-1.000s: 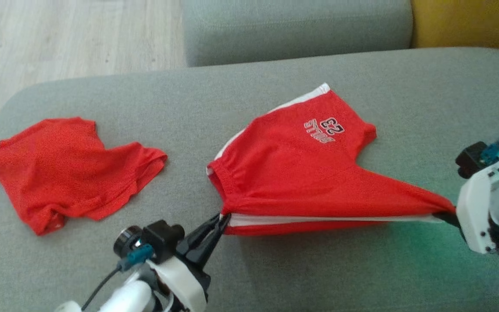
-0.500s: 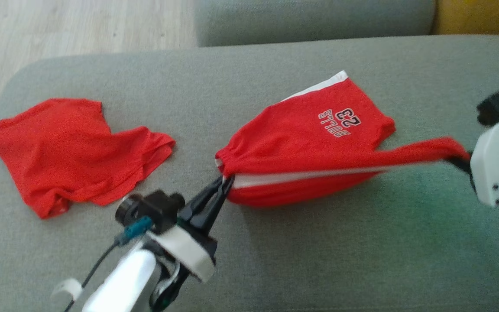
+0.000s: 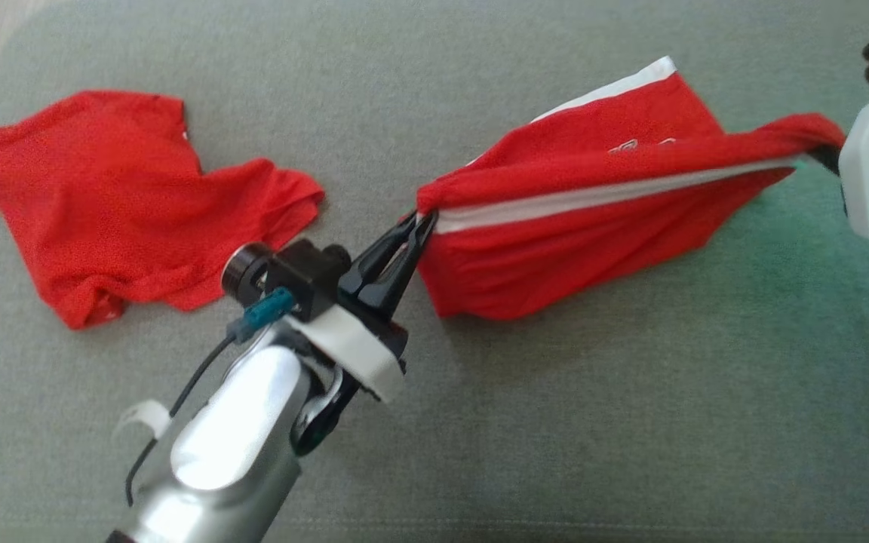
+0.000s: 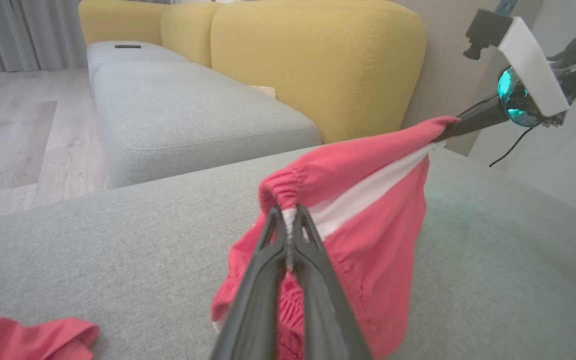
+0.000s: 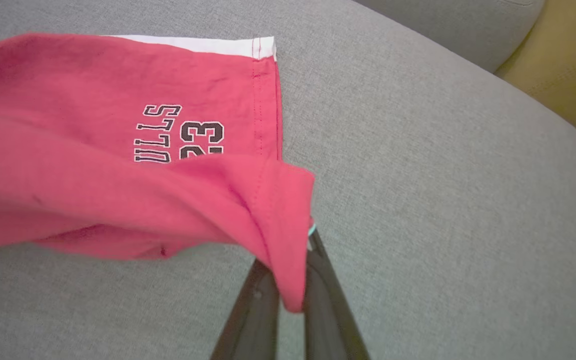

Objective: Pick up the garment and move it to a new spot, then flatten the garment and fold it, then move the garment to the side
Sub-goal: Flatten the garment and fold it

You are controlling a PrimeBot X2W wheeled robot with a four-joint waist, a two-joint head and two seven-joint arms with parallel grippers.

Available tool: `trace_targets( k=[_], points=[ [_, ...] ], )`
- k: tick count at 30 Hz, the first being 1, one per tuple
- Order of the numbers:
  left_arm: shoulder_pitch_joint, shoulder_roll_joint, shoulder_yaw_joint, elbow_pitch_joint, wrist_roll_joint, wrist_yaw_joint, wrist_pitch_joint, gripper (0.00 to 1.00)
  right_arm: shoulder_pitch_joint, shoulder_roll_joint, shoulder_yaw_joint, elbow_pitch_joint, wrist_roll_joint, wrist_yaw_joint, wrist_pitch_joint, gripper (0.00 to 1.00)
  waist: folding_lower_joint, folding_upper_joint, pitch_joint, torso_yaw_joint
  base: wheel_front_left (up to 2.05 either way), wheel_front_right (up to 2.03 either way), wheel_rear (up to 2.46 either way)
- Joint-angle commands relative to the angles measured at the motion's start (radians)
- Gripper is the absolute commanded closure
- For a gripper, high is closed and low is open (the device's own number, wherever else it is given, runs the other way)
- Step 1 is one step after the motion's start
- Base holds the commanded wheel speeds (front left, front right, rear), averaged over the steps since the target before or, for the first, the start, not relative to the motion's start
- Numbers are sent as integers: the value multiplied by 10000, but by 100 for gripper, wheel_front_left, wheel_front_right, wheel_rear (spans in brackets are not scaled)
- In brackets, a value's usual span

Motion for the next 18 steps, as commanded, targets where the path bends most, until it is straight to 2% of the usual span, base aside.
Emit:
trace_targets(
  k=[1, 18],
  points=[
    [-612, 27, 288, -182, 19, 15, -55, 100, -290, -115, -28, 10, -149, 33, 65, 100, -3, 0, 353, 253, 0, 0, 0],
    [-1738, -436, 122, 432, 85, 14, -55, 100, -1652, 178, 947, 1251, -266, 33, -161, 100, -3, 0, 1266, 730, 0, 0, 0]
  ],
)
